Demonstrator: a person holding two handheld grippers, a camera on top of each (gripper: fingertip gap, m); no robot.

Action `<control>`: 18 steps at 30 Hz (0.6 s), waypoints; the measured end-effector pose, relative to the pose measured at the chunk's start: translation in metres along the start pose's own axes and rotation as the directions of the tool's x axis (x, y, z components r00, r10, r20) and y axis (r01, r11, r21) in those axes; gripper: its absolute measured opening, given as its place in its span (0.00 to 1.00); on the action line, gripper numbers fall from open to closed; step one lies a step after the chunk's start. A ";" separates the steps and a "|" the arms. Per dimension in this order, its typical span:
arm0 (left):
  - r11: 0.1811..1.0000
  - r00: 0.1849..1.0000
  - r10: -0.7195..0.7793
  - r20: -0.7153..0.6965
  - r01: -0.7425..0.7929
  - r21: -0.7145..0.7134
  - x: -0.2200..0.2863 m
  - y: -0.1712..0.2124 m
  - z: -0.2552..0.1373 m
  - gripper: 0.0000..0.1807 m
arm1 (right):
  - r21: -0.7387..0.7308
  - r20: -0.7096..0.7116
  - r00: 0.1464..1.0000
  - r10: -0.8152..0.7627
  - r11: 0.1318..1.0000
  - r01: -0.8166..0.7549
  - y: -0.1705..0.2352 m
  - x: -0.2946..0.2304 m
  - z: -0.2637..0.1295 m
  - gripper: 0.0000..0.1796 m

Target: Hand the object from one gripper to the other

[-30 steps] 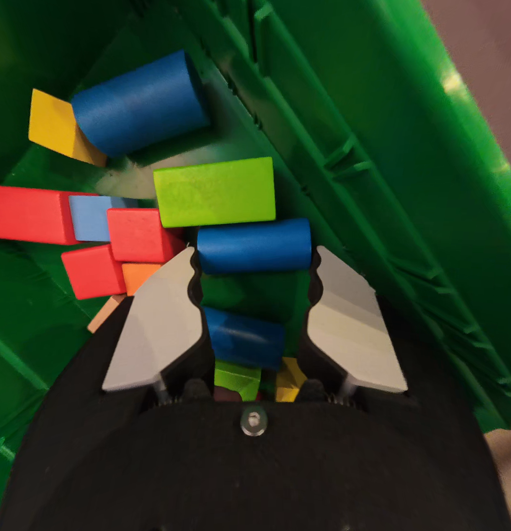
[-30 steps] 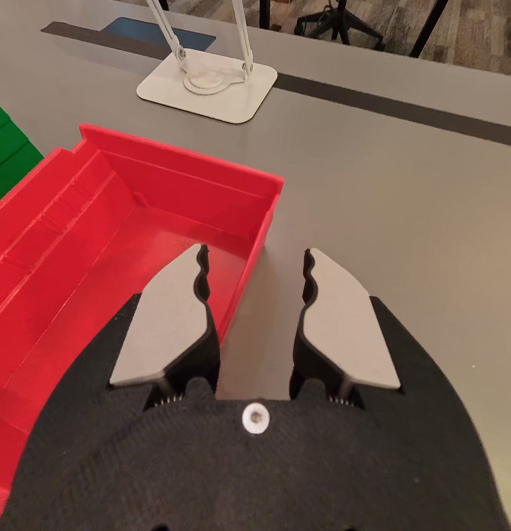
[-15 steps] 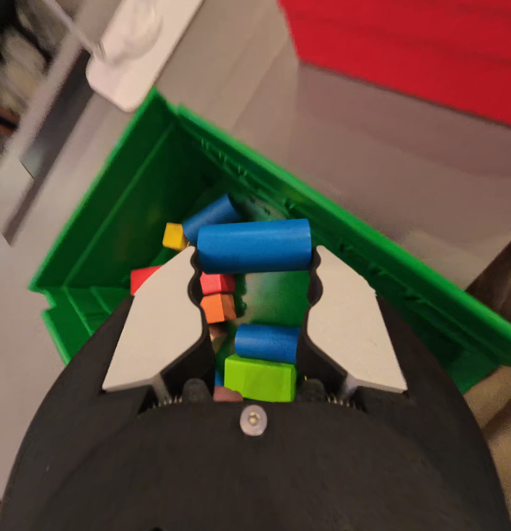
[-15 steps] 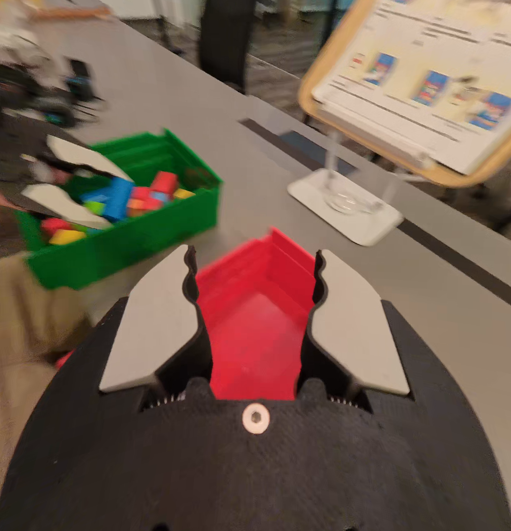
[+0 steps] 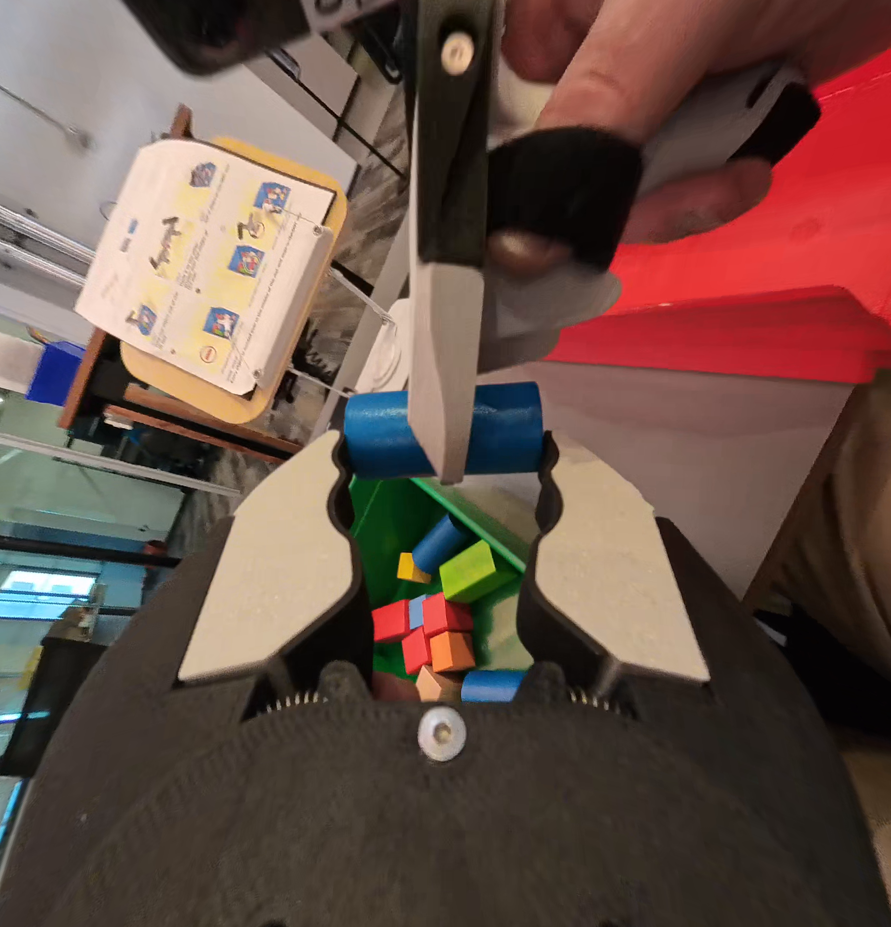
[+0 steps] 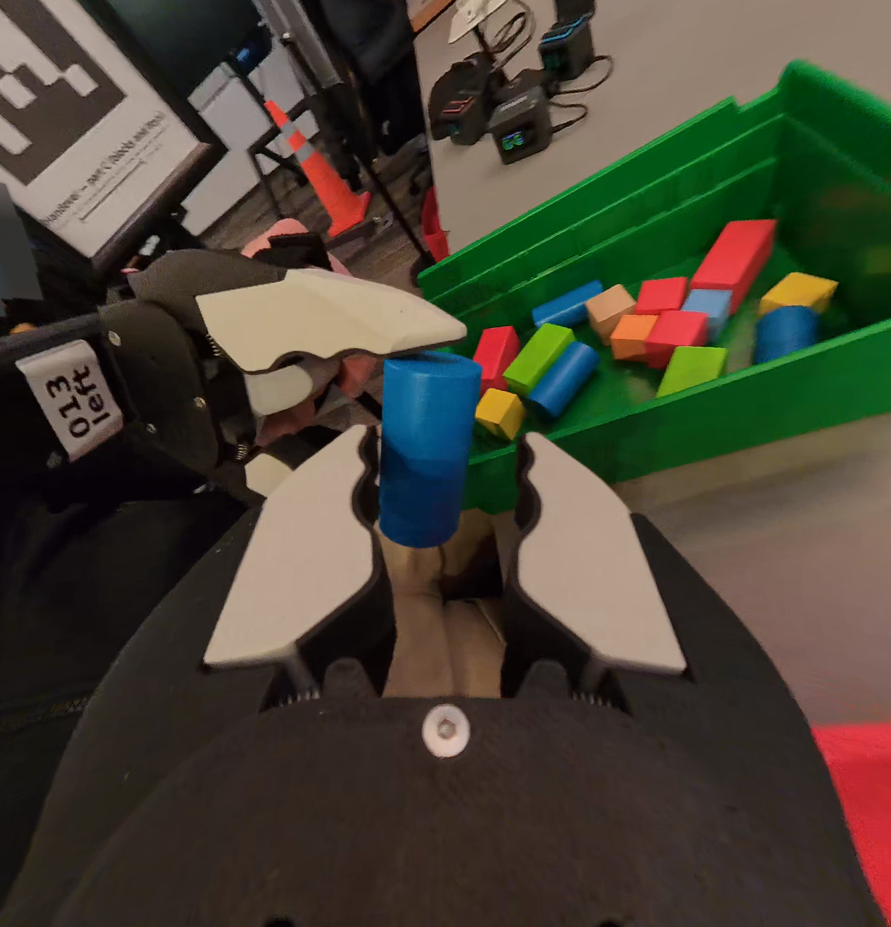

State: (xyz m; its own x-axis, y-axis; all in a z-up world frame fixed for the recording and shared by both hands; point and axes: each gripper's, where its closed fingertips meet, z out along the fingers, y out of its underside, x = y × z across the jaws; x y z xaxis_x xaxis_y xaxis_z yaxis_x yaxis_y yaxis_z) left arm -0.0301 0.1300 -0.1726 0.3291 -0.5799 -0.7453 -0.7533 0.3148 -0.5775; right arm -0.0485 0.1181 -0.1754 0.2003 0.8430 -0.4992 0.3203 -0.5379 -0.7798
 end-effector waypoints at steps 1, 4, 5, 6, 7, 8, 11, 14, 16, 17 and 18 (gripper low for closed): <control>1.000 1.000 0.012 0.014 -0.012 -0.006 0.001 -0.001 0.000 0.40 | -0.005 0.044 0.999 0.006 1.000 -0.006 0.001 -0.005 0.001 0.23; 1.000 0.998 0.026 0.050 -0.025 -0.006 -0.001 -0.001 -0.001 0.40 | -0.009 0.088 0.996 0.016 1.000 -0.015 0.000 -0.009 0.002 0.18; 1.000 0.999 0.023 0.048 -0.022 -0.008 -0.001 0.000 -0.001 0.40 | -0.018 0.084 0.996 0.009 1.000 -0.007 0.000 -0.009 0.003 0.18; 1.000 0.998 0.022 0.050 -0.021 -0.011 -0.001 0.001 -0.001 0.40 | -0.024 0.086 0.996 0.010 1.000 -0.008 0.000 -0.008 0.003 0.18; 1.000 0.998 0.021 0.064 -0.021 -0.006 -0.002 0.000 -0.001 0.40 | -0.025 0.089 0.996 0.011 1.000 -0.009 -0.002 -0.008 0.002 0.18; 1.000 0.998 0.009 0.063 -0.009 0.002 -0.002 0.000 -0.001 0.40 | -0.022 0.076 0.997 0.006 1.000 -0.005 -0.004 -0.006 -0.001 0.18; 0.997 0.997 -0.070 0.041 0.069 0.015 -0.009 0.004 -0.007 0.39 | 0.027 -0.036 0.999 0.019 0.999 -0.018 -0.016 0.019 -0.029 0.18; 0.994 0.990 -0.111 0.081 0.113 -0.011 -0.026 0.023 -0.011 0.35 | 0.042 -0.270 0.962 0.040 0.999 -0.030 -0.013 0.065 -0.077 0.18; 0.989 0.988 -0.129 0.085 0.134 -0.056 -0.030 0.043 -0.008 0.34 | 0.012 -0.438 0.898 0.052 0.999 -0.051 -0.001 0.098 -0.109 0.18; 0.985 0.986 -0.143 0.081 0.150 -0.084 -0.030 0.055 -0.005 0.35 | -0.010 -0.504 0.862 0.063 0.997 -0.079 0.009 0.112 -0.121 0.18; 0.978 0.982 -0.174 0.068 0.181 -0.108 -0.029 0.065 -0.002 0.35 | -0.036 -0.557 0.827 0.075 0.993 -0.114 0.019 0.123 -0.131 0.18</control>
State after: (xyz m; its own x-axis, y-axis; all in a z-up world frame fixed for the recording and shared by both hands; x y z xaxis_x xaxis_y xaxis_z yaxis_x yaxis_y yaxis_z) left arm -0.0898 0.1661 -0.1880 0.4932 -0.5732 -0.6543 -0.7386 0.1214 -0.6631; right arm 0.1038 0.2123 -0.2018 0.7052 0.6592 -0.2610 0.3283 -0.6299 -0.7038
